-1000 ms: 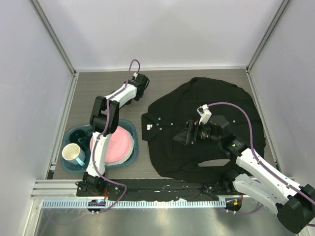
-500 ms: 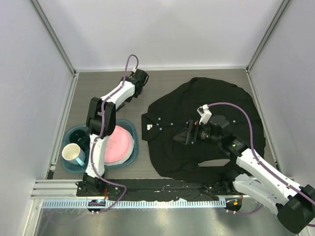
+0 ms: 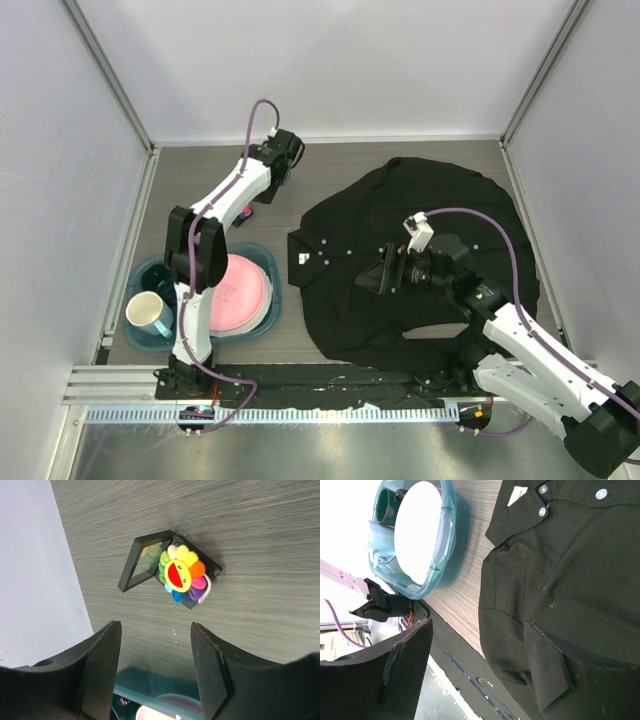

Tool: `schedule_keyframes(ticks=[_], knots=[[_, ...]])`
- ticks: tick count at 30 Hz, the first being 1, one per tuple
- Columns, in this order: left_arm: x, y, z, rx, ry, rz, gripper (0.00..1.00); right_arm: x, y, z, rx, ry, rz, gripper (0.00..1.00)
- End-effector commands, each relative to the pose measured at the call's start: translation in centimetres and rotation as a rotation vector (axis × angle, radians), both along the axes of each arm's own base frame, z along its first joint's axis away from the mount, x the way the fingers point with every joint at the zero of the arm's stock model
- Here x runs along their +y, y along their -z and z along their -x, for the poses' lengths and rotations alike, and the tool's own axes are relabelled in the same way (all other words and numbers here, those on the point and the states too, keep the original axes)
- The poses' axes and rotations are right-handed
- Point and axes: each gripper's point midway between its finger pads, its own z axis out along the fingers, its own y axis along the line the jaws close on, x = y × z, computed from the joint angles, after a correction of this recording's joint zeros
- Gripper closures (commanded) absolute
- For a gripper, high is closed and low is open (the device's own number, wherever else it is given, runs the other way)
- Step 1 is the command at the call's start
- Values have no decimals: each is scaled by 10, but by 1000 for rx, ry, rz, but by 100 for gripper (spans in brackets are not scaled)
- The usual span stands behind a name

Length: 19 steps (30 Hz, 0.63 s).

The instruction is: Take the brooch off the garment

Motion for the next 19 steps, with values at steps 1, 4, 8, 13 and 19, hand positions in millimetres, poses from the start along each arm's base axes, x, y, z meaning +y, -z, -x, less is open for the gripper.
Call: schedule_keyframes(ticks=[1, 4, 8, 13, 19], knots=[[-35, -100, 15, -178, 41, 316, 33, -7, -24, -12, -62, 55, 18, 21], [-63, -154, 40, -240, 115, 578, 25, -19, -26, -20, -80, 114, 89, 21], [-95, -242, 82, -361, 268, 903, 10, -46, -56, -40, -165, 244, 209, 20], [-97, -373, 170, -616, 505, 1216, 0, -103, -114, -65, -281, 484, 424, 13], [-64, -466, 233, -1030, 604, 1439, 0, -131, -253, -68, -543, 601, 397, 0]])
